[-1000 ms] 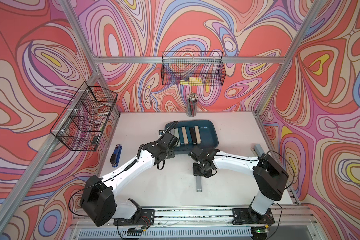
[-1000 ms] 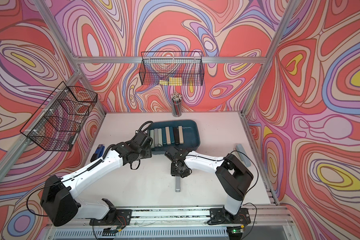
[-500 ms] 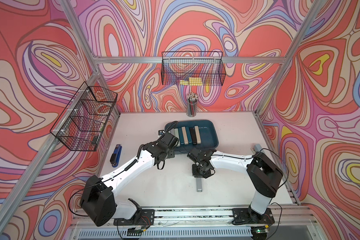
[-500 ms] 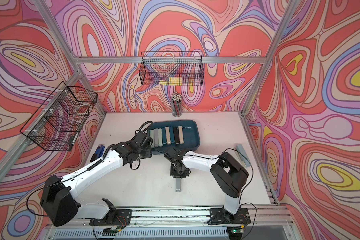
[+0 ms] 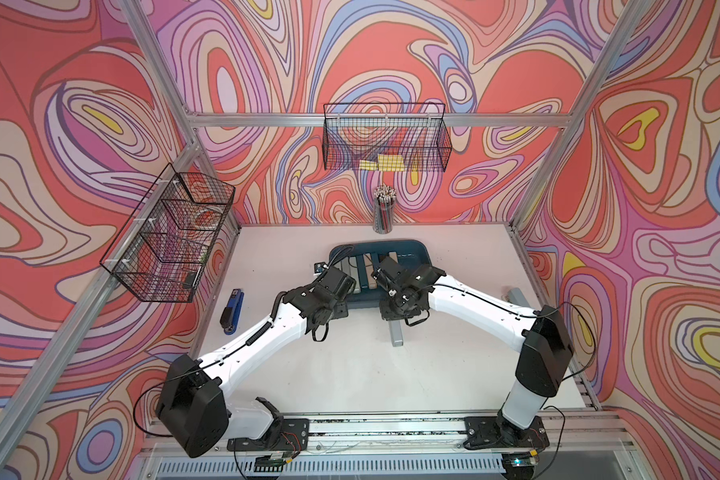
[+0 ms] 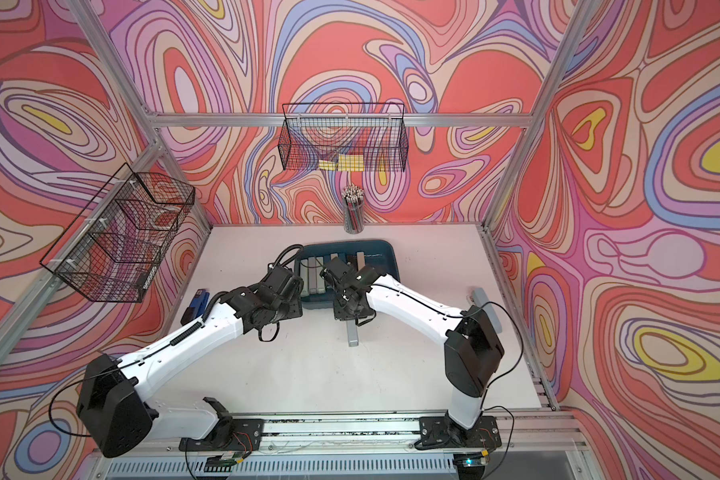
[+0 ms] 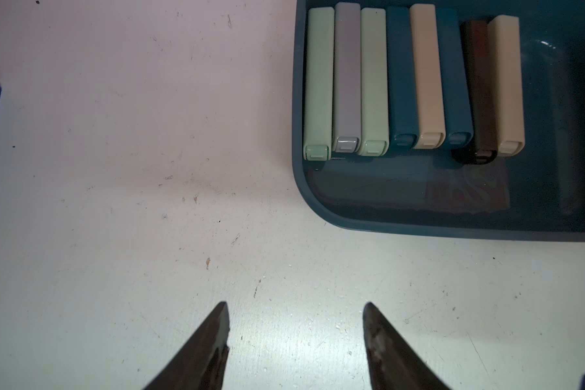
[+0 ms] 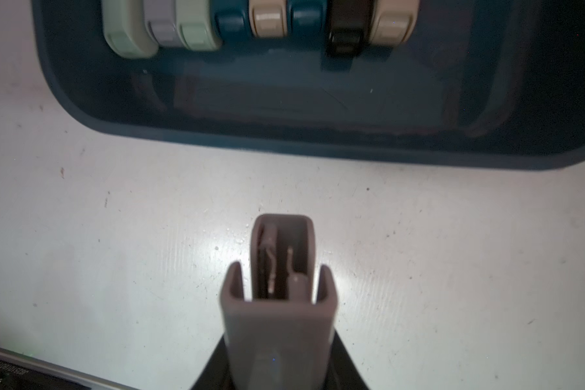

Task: Put the pruning pliers into the storage box
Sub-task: Pick up the pruning pliers from the center of the board, then place the pruning pliers in the storage box.

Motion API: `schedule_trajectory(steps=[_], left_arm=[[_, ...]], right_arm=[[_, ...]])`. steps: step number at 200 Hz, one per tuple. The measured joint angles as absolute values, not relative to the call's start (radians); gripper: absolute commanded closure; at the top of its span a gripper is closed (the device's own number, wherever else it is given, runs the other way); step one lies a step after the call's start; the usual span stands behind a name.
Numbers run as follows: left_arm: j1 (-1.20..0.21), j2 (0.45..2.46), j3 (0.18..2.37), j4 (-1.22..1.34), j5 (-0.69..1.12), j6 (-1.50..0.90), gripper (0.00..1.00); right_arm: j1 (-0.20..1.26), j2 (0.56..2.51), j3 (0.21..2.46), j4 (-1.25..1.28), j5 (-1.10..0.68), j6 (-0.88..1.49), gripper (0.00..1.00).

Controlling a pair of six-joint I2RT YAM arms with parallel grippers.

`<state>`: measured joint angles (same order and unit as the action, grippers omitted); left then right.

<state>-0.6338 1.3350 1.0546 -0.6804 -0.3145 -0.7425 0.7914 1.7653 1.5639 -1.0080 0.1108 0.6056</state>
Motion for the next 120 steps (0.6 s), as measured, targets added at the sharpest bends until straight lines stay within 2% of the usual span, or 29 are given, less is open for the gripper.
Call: schedule_trajectory(steps=[48,120], left_arm=[[-0.634,1.316,1.054,-0.692,-0.312,-0.745,0.36],[-0.634,1.316,1.054,-0.713,-0.303,-0.745,0.36]], right_arm=[[0.65,1.806,1.712,-0.995,0.16,0.457,0.75],[0.507,2.035,1.813,-0.891,0.194,0.301,0.74]])
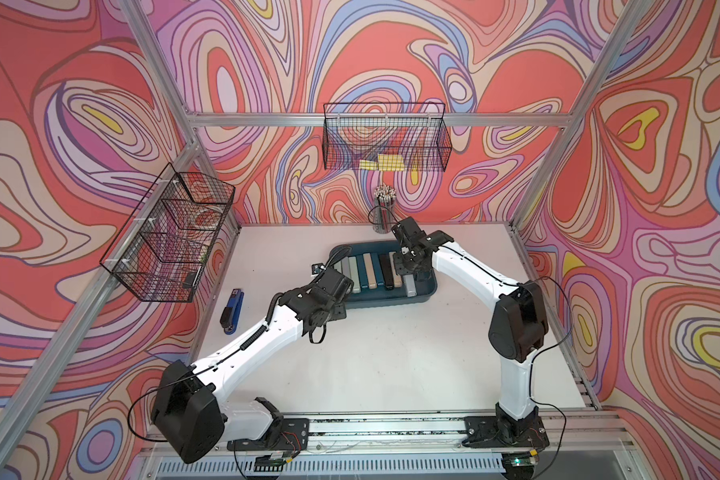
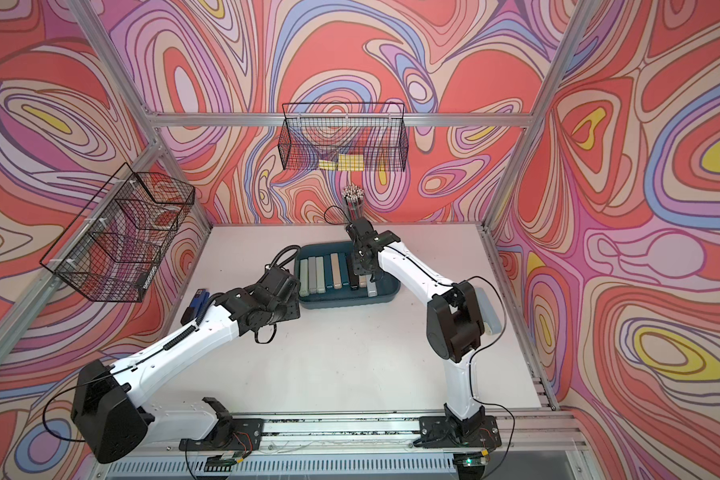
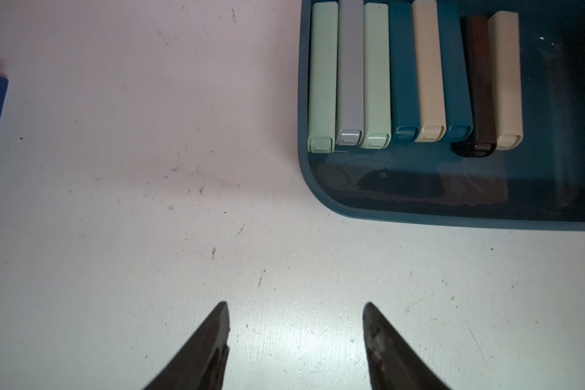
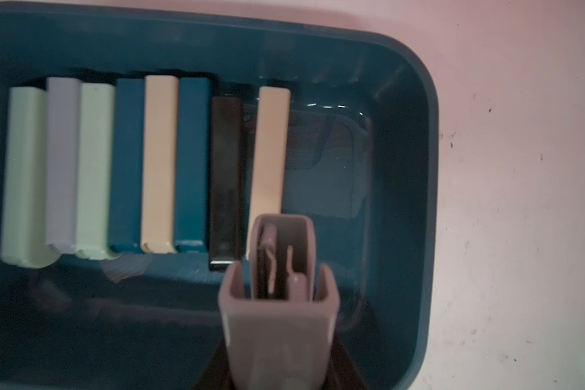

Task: Put the pruning pliers into the storage box
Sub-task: Place the pruning pliers in the storage box.

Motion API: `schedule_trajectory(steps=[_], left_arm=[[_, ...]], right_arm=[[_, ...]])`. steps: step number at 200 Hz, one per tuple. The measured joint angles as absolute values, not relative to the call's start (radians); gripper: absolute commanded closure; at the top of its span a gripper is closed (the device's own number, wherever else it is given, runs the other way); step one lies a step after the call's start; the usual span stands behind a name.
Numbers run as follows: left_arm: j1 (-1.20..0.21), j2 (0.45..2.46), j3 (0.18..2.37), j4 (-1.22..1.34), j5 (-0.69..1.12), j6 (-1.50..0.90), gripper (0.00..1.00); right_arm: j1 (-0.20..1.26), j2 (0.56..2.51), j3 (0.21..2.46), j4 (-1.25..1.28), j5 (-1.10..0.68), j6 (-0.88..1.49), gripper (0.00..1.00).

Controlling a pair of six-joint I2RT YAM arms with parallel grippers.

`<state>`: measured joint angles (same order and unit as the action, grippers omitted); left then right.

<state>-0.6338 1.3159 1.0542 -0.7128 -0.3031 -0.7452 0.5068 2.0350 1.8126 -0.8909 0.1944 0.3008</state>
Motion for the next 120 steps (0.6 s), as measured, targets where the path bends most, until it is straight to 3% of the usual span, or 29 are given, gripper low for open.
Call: schedule_trajectory(steps=[120], left_arm=[[-0.634,1.321,1.082,-0.717,-0.28,-0.745,0.36]], right_arm=[[0.426,2.284,2.029,-0.863,0.178,0.228,0.74]])
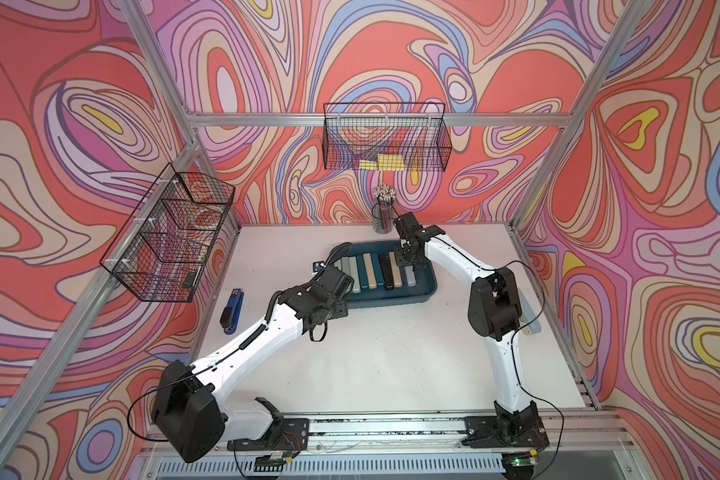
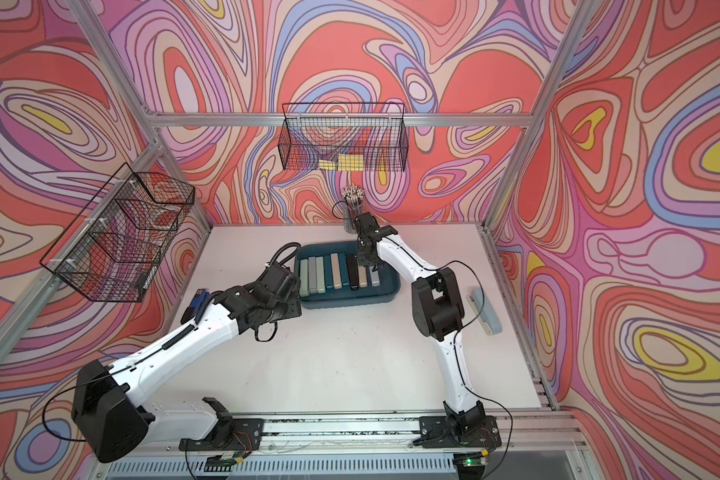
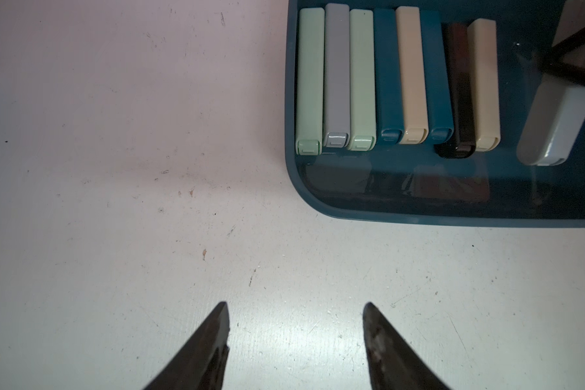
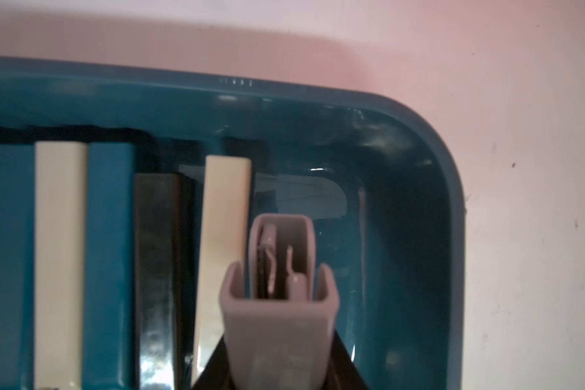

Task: Put the pruning pliers into the storage box
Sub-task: Place the pruning pliers in the storage box.

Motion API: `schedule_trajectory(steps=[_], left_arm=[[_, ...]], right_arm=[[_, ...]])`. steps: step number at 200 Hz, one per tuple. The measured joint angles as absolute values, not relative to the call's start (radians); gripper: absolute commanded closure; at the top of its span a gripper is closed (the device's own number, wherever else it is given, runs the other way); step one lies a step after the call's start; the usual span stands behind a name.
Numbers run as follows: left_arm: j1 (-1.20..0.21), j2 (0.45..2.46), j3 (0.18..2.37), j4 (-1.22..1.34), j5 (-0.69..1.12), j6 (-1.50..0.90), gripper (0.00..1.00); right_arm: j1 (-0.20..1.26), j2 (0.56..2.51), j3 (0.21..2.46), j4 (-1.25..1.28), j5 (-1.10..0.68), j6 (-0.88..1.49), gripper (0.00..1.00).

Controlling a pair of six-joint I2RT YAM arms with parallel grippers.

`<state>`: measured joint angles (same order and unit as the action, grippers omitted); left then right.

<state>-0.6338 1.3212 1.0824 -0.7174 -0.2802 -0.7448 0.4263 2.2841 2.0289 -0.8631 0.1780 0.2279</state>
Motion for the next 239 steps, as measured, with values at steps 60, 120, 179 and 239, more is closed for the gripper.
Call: schedule_trajectory(steps=[60,120,179,239], left_arm=[[-0.634,1.349,1.12,-0.721,-0.269,-0.741,0.36],[-0.634,1.365,1.135,-0.725,-0.262,-0.736,0.36],[-0.634,1.376,1.135,-0.725,-0.253,-0.737,0.37],[-0.634,1.376,1.126,-0.724,-0.246,-0.737,0.37]], right_arm=[[0.384,2.336,2.029,-0.828,0.152,0.225,0.74],[0.379,2.387,2.085,-0.808,0.097,0.225,0.73],[0.379,2.457,2.188,-0.823,0.051,0.229,0.72],[0.378,2.496,2.235,-0.843,0.044,0.243,0.61]])
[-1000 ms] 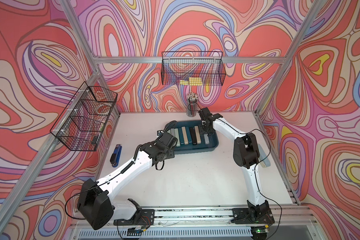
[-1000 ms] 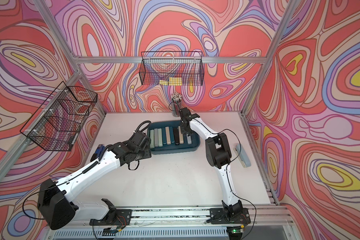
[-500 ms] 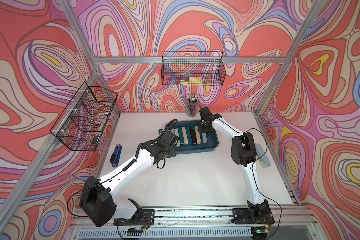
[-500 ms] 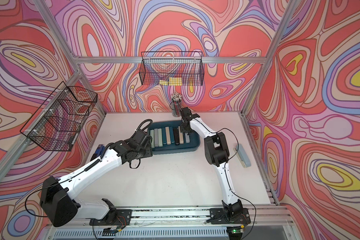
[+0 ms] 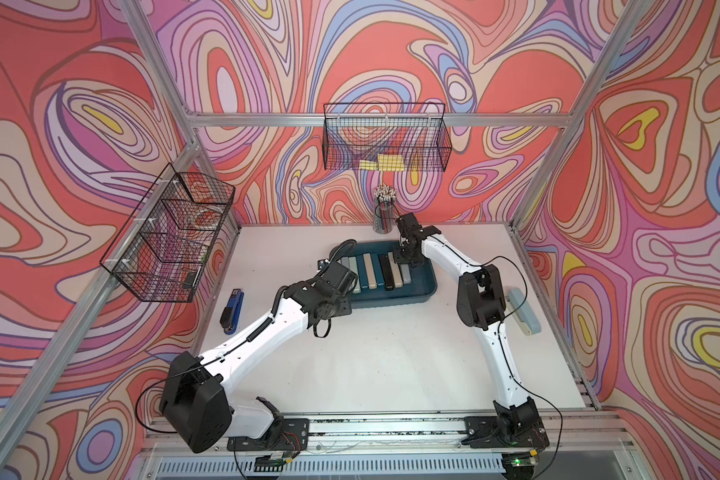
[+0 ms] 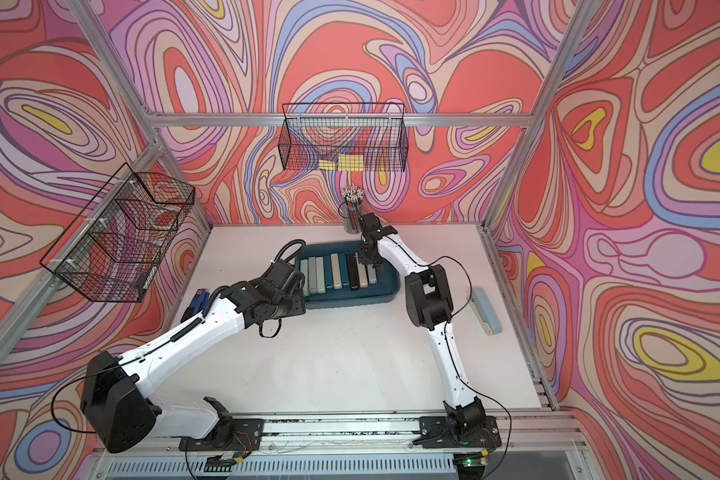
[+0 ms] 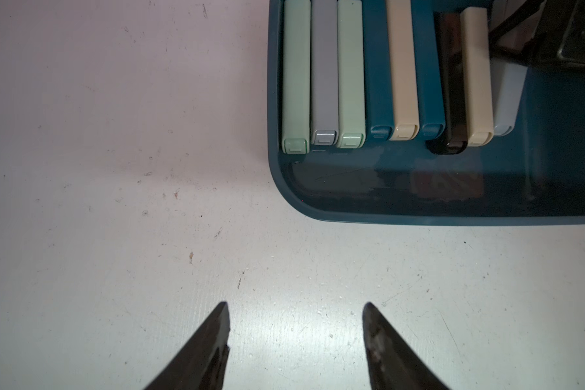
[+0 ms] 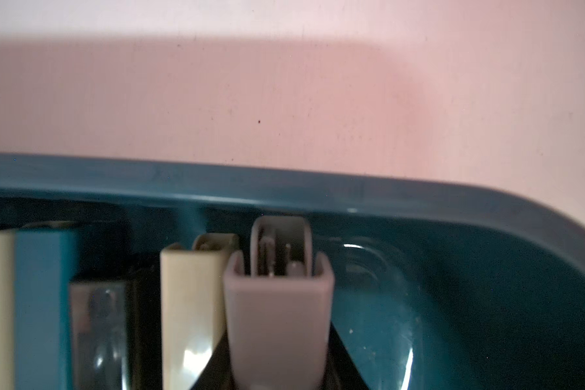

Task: Put the pruning pliers into the storage box
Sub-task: Place the pruning pliers in the storage box.

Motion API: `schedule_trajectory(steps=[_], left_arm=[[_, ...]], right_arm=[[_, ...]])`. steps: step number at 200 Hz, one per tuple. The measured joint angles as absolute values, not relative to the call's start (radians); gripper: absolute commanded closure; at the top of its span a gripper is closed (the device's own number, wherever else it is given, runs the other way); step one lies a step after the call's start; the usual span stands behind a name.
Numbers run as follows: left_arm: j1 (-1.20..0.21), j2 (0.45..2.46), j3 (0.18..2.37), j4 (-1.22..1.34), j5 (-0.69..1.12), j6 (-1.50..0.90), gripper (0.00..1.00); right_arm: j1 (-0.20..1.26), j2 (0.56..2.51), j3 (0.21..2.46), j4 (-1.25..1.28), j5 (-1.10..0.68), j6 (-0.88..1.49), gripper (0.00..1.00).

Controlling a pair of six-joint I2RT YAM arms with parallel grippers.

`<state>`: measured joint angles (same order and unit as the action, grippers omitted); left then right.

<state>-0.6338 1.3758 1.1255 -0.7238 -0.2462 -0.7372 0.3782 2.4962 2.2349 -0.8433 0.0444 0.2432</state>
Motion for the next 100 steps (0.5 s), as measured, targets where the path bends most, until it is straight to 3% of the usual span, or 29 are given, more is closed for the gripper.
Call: schedule_trajectory(steps=[28,100], left_arm=[[-0.634,1.376,1.123,-0.723,-0.242,-0.737,0.37],[-0.634,1.376,1.09,-0.699,-0.231,-0.738,0.37]], right_arm=[[0.378,2.516,2.239,-0.855,0.04,0.254,0.5],[0.374,2.508,2.239,-0.894,0.043,0.256,0.48]])
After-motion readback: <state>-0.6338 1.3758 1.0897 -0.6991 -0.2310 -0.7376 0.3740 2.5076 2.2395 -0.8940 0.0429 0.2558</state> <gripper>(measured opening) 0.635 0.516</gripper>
